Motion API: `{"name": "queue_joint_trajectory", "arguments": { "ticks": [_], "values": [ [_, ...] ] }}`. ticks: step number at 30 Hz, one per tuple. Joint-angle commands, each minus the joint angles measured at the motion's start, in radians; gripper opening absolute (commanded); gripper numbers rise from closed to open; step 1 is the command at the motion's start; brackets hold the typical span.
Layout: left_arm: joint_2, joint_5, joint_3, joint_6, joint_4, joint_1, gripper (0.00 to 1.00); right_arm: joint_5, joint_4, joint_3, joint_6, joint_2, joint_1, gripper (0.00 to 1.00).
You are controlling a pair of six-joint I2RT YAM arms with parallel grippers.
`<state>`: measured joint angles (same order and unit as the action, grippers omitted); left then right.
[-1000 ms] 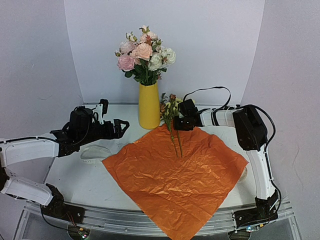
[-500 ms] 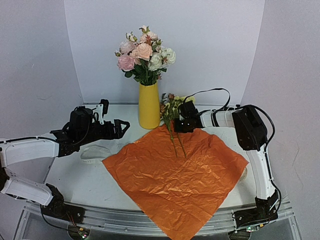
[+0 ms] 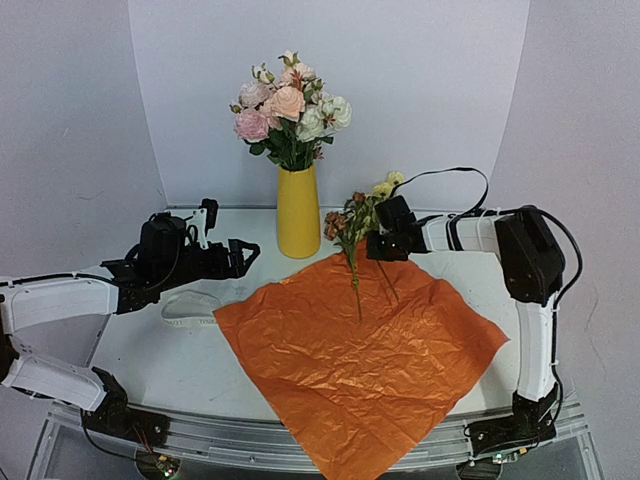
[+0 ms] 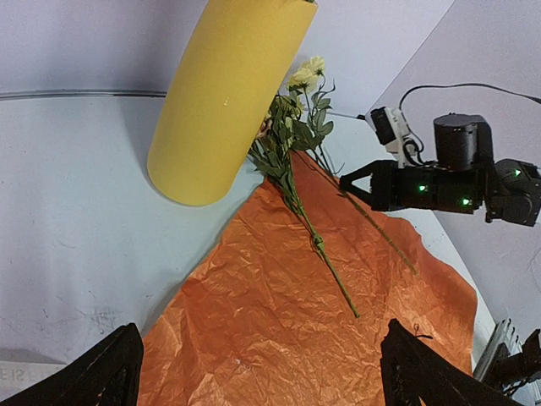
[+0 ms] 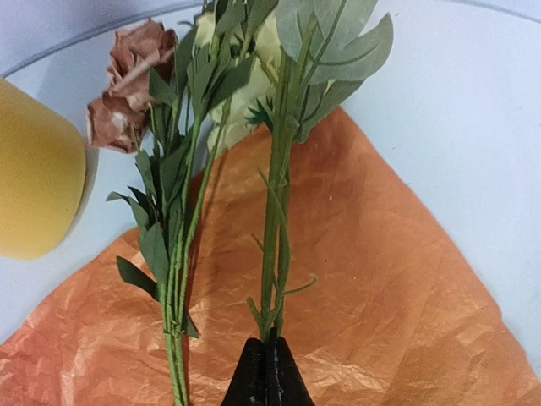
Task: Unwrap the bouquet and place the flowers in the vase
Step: Pick up the fake flower from the wrapping paper.
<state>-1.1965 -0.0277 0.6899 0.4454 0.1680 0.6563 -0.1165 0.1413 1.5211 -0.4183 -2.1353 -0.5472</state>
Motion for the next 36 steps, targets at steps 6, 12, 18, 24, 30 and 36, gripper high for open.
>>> {"name": "queue_joint_trajectory", "arguments": {
  "ticks": [6,12,18,24,30,36],
  "values": [
    [-0.004,-0.025,0.011,0.008,0.043,0.001,0.99,-0.059,-0.012,-0.147,0.017,0.254,0.038,0.0],
    [-0.021,-0.037,0.022,0.009,0.046,0.002,0.99,0.108,-0.012,-0.235,0.056,0.263,0.069,0.59],
    [-0.027,-0.049,0.023,0.009,0.049,0.0,0.99,0.152,-0.012,-0.213,0.059,0.214,0.094,0.61],
    [-0.023,-0.047,0.017,0.004,0.049,0.0,0.99,0.166,-0.011,-0.166,0.05,0.109,0.098,0.53],
    [-0.02,-0.04,0.013,-0.001,0.048,0.001,0.99,0.136,-0.009,-0.164,0.047,0.052,0.099,0.48],
    [-0.022,-0.037,0.014,0.001,0.048,0.001,0.99,0.093,-0.016,-0.17,0.046,0.081,0.099,0.06]
  ]
}}
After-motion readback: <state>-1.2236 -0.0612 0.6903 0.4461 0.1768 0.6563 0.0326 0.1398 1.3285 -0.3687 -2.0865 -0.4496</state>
